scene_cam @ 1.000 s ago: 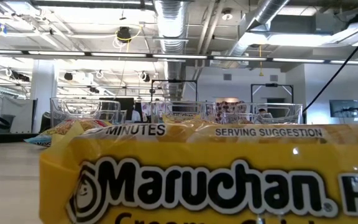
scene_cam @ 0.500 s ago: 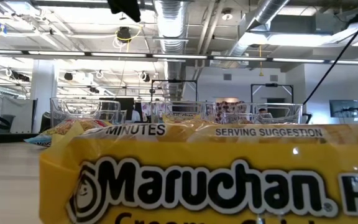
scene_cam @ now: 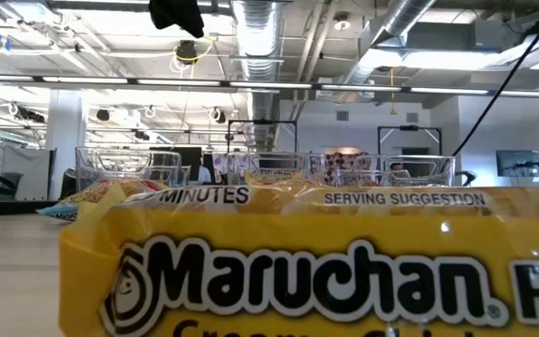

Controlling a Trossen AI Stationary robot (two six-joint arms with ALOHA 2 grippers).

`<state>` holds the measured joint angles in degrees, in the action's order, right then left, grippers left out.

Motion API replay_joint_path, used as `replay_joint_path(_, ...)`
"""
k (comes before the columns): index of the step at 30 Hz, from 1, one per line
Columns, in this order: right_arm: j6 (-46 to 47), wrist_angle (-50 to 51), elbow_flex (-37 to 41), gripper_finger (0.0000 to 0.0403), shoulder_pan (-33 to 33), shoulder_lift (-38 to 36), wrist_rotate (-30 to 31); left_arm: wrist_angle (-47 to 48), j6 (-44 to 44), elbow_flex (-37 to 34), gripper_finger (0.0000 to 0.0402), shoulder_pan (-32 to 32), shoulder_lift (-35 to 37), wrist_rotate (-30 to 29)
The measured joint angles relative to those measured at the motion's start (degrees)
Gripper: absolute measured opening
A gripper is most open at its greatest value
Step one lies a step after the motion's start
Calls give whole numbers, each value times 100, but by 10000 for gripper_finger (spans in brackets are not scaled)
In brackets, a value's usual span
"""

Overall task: Sort Maruchan noodles
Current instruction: Put the black noodle pack into the right transparent bin

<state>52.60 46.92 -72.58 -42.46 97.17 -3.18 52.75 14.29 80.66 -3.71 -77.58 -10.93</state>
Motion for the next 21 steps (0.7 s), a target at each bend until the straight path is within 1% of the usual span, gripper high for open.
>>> replay_joint_path(14,-166,99,-4,226,-26,730,-190,2,-5,0,73,-135,-2,1)
replay_joint_path(18,-168,133,-4,226,3,720,-130,3,-3,0,73,-135,-2,-1)
replay_joint_path(21,-96,145,-4,226,50,723,75,4,-1,0,73,-135,-2,-1)
